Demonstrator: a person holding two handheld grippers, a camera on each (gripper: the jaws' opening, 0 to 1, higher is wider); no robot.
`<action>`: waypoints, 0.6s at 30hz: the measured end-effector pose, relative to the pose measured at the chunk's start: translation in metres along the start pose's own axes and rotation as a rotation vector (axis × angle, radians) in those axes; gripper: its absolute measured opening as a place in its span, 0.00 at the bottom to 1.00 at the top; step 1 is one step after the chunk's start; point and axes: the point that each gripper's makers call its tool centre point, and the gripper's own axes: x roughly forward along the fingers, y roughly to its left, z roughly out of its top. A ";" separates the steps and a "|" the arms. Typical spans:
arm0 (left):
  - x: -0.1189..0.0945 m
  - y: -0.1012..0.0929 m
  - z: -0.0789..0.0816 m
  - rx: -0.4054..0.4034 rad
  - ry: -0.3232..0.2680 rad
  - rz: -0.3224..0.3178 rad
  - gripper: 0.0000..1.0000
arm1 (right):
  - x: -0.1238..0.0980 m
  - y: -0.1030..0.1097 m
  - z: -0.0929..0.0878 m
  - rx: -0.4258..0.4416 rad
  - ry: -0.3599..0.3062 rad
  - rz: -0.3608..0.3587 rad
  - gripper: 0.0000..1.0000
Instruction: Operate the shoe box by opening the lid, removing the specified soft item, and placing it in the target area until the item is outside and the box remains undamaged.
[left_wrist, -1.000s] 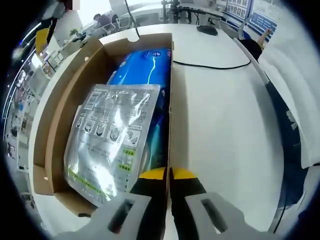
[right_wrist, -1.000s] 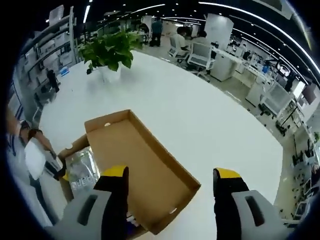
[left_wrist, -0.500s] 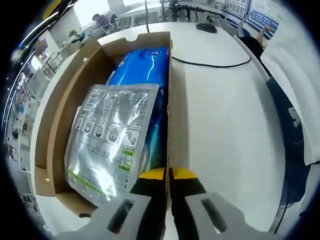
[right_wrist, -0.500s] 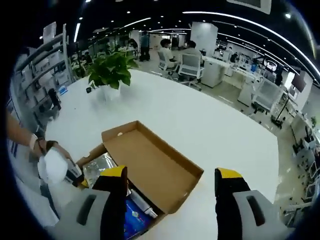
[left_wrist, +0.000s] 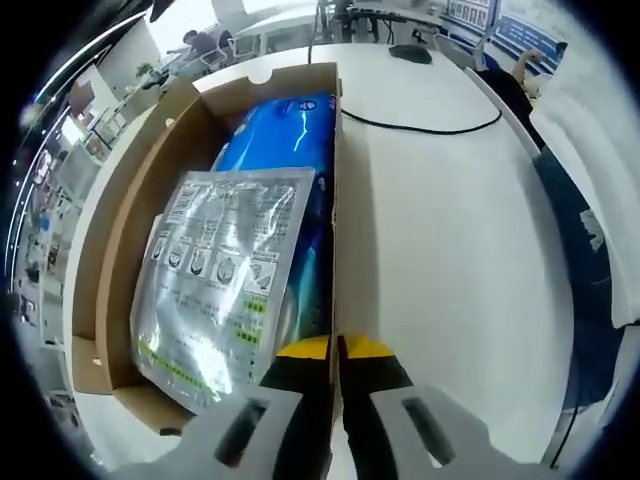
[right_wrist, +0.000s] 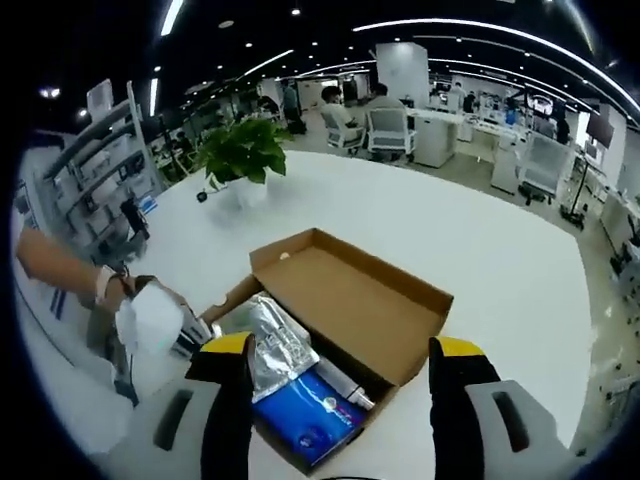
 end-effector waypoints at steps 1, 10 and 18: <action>0.000 0.000 0.000 0.001 -0.001 0.000 0.01 | 0.001 0.003 -0.004 0.011 0.005 0.006 0.72; 0.001 -0.001 0.000 0.001 -0.001 0.001 0.01 | 0.013 0.025 -0.032 0.056 0.031 0.070 0.71; 0.002 -0.001 0.000 0.002 0.000 -0.002 0.01 | 0.033 0.047 -0.050 0.085 0.065 0.150 0.70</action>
